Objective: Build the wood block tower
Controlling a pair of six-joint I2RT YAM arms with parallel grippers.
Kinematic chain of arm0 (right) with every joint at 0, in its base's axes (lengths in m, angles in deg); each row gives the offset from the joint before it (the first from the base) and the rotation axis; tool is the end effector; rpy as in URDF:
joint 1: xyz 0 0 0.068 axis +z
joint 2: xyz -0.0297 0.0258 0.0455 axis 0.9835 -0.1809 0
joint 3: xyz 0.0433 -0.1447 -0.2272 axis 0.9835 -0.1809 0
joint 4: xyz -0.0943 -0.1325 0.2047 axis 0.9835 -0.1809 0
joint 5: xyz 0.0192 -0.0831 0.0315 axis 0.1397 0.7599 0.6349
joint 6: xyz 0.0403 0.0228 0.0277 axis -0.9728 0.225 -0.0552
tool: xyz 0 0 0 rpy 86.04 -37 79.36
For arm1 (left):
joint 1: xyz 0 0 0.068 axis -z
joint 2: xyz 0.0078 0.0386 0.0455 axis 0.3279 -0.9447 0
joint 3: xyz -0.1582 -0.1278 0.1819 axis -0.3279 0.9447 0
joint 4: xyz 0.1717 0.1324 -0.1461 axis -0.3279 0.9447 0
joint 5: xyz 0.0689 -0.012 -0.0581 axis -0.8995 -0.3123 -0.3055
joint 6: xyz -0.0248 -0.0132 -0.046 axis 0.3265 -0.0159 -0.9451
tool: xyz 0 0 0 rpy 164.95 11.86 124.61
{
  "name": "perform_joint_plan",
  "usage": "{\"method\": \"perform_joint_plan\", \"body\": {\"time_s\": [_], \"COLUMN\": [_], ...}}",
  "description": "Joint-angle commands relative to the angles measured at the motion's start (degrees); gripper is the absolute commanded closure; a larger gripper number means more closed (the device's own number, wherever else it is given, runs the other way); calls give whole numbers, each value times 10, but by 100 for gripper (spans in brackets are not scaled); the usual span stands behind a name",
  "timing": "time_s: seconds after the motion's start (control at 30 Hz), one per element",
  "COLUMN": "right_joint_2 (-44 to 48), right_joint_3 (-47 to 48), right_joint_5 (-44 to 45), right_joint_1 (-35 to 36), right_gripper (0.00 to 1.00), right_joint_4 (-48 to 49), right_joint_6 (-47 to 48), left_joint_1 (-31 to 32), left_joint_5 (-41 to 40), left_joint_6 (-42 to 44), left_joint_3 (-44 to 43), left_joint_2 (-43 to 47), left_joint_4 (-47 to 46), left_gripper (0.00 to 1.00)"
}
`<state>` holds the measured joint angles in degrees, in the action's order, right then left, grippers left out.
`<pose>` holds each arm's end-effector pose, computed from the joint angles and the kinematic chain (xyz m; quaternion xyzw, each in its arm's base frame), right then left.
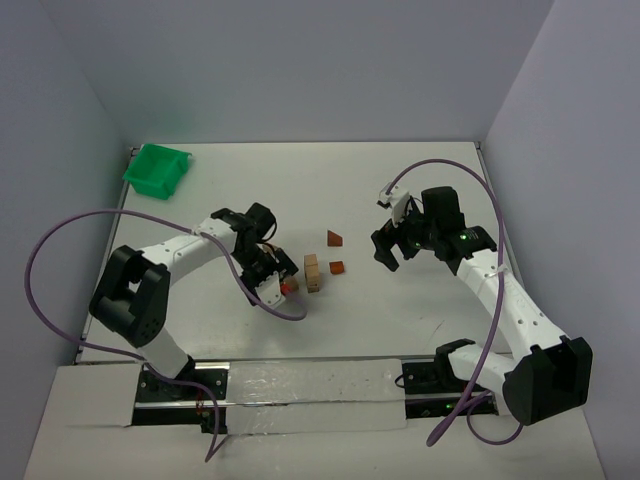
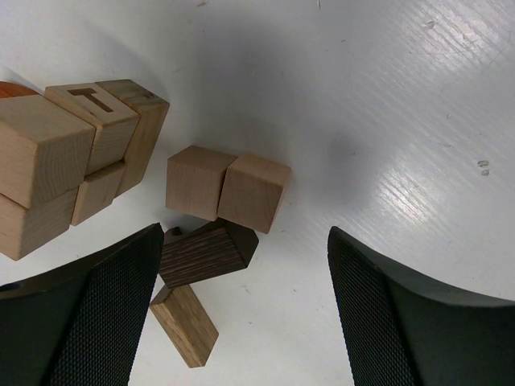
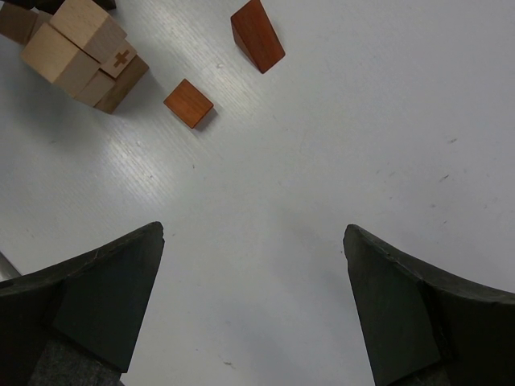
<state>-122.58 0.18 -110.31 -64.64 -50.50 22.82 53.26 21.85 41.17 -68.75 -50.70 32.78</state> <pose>0.2184 0.0735 0.2906 -0.3868 0.8147 0.1588 0.4018 0.2271 -0.1747 0.1966 0.9305 0.2674 -0.1759 0.1783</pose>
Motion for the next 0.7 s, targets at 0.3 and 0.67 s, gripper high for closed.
{"method": "perform_joint_plan", "body": {"time_s": [0.3, 0.67], "right_joint_2": [-7, -5], "right_joint_3": [-5, -8], "right_joint_5": [8, 13], "right_joint_1": [-4, -4], "right_gripper": [0, 0], "right_joint_4": [5, 3], "right_joint_6": [7, 12], "left_joint_1": [19, 27], "left_joint_5": [11, 11], "left_joint_6": [202, 218], "left_joint_3": [-33, -42], "left_joint_2": [-23, -40], "left_joint_4": [-19, -17], "left_gripper": [11, 11]}}
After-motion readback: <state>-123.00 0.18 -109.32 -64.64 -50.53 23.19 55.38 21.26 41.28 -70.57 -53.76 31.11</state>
